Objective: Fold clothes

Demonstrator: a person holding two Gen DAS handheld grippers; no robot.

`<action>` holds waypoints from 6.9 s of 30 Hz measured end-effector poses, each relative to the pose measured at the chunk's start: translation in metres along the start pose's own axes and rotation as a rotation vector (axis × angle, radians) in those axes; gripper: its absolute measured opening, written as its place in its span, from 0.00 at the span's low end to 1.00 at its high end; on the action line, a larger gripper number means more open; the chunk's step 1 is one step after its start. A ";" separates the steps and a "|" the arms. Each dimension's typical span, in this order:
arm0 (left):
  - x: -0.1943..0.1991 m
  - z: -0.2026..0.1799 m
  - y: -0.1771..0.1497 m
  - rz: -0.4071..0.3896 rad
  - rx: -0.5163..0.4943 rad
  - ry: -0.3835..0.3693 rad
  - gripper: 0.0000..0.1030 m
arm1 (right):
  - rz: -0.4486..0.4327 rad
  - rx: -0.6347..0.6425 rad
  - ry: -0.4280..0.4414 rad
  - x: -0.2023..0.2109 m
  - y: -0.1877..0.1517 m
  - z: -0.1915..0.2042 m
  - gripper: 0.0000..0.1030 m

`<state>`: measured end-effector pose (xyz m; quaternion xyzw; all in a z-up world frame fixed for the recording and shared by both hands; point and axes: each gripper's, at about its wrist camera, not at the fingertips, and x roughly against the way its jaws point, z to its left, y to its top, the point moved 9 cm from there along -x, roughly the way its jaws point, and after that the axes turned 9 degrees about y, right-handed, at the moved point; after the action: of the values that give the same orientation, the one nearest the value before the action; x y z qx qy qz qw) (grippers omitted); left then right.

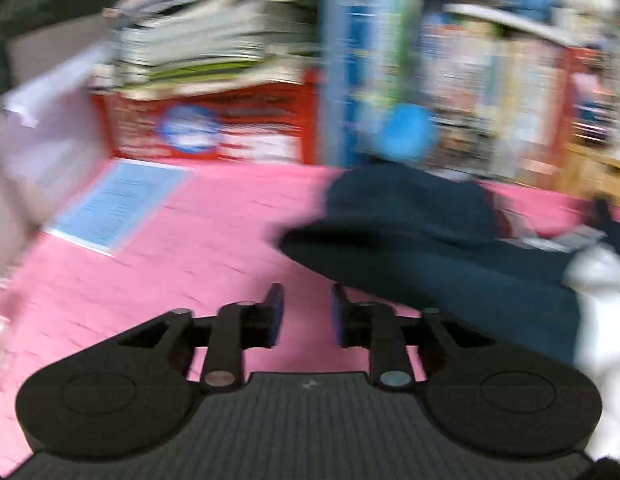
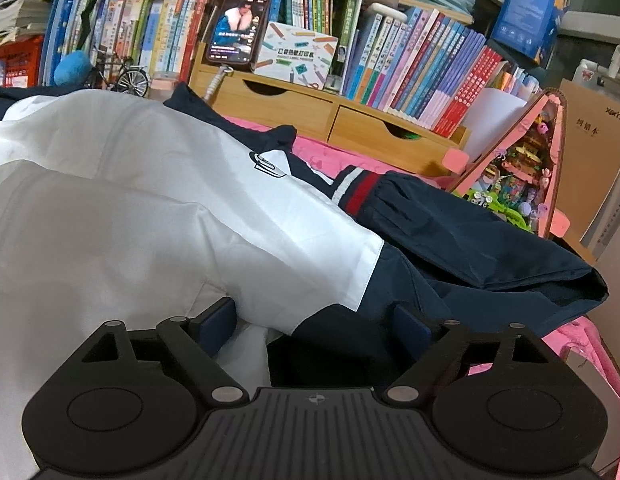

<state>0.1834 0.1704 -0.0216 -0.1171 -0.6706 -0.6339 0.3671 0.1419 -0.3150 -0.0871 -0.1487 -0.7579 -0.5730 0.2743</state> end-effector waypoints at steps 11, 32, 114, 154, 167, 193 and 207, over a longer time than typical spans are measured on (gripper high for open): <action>0.011 -0.117 -0.043 0.026 -0.135 -0.248 0.49 | -0.003 0.039 -0.044 0.001 0.002 0.004 0.88; 0.145 -0.045 -0.095 -0.217 -0.258 -0.102 0.30 | -0.091 0.038 0.048 0.039 -0.003 0.016 0.87; 0.188 -0.042 -0.176 -0.330 -0.524 0.184 0.98 | -0.203 0.057 0.147 0.174 -0.100 0.021 0.48; 0.244 -0.030 -0.131 -0.218 -0.269 -0.472 1.00 | -0.199 -0.102 0.531 0.237 -0.125 -0.029 0.93; 0.199 -0.166 -0.149 -0.195 -0.499 -0.541 1.00 | -0.169 -0.316 0.392 0.186 -0.099 -0.077 0.56; 0.168 -0.180 -0.185 -0.272 -0.455 -0.658 1.00 | 0.020 -0.102 0.406 0.019 0.113 0.010 0.95; 0.161 -0.167 -0.172 -0.219 -0.226 -0.831 1.00 | 0.165 -0.107 0.211 -0.205 0.188 0.155 0.68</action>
<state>0.0212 -0.0646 -0.0620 -0.3294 -0.6961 -0.6376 -0.0181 0.3703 -0.0933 -0.0891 -0.1639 -0.6784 -0.6007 0.3901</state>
